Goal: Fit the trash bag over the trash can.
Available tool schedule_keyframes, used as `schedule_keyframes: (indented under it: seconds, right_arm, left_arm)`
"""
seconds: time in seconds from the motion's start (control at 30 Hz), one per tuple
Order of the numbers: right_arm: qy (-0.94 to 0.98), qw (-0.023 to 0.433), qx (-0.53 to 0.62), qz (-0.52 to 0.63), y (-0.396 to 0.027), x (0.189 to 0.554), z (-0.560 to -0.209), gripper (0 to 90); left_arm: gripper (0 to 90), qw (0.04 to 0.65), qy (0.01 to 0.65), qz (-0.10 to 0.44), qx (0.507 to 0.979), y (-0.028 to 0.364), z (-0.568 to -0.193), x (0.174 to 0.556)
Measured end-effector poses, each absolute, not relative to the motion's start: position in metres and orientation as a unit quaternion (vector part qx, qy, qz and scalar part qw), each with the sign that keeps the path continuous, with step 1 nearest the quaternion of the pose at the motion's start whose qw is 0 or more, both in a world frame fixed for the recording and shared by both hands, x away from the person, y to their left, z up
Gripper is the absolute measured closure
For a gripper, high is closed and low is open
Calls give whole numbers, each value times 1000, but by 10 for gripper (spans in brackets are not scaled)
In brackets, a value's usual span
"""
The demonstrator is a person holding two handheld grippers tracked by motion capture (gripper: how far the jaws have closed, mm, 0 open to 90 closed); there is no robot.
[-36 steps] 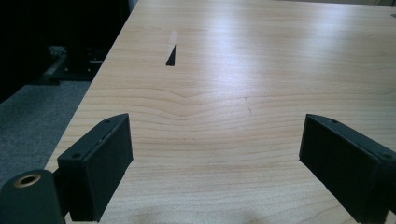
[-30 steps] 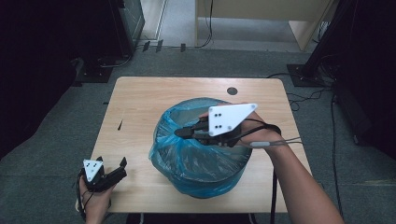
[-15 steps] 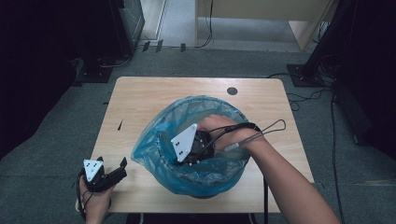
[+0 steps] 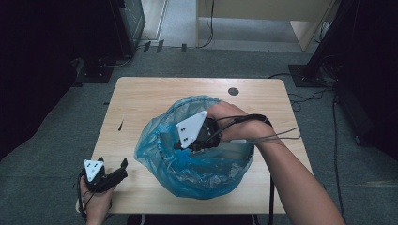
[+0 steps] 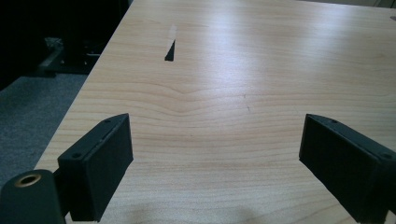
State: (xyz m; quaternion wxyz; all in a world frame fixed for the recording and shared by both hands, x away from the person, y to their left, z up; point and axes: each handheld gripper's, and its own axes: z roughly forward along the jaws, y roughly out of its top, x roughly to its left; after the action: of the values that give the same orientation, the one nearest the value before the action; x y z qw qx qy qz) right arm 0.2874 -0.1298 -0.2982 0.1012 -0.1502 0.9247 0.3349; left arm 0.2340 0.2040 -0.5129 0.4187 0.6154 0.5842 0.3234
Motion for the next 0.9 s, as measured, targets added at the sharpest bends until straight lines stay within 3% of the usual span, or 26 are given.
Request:
schedule_keyframes:
  seconds: [0.2,0.33,0.5,0.57,0.63,0.73,0.9]
  right_arm:
    - [957,53,-180,222,-110,285,-345,900]
    - [952,40,-179,247,-115,281,-332,900]
    - [938,87,-132,308,-131,293,-305,900]
    - [944,103,-120,288,-131,297,-310,900]
    - [965,127,-127,192,-127,299,-332,900]
    - [972,114,-150,142,-122,293,-350,900]
    - [954,95,-138,250,-127,287,-324,900]
  left_arm:
    - [101,420,584,323,615,203,-513,234]
    - [101,417,585,323,617,203,-513,235]
    - [101,415,586,323,616,203,-513,235]
    - [101,415,587,323,616,203,-513,235]
    - [101,415,587,322,616,203,-513,235]
    - [101,416,587,322,616,203,-513,235]
    - [101,420,585,322,615,204,-513,235]
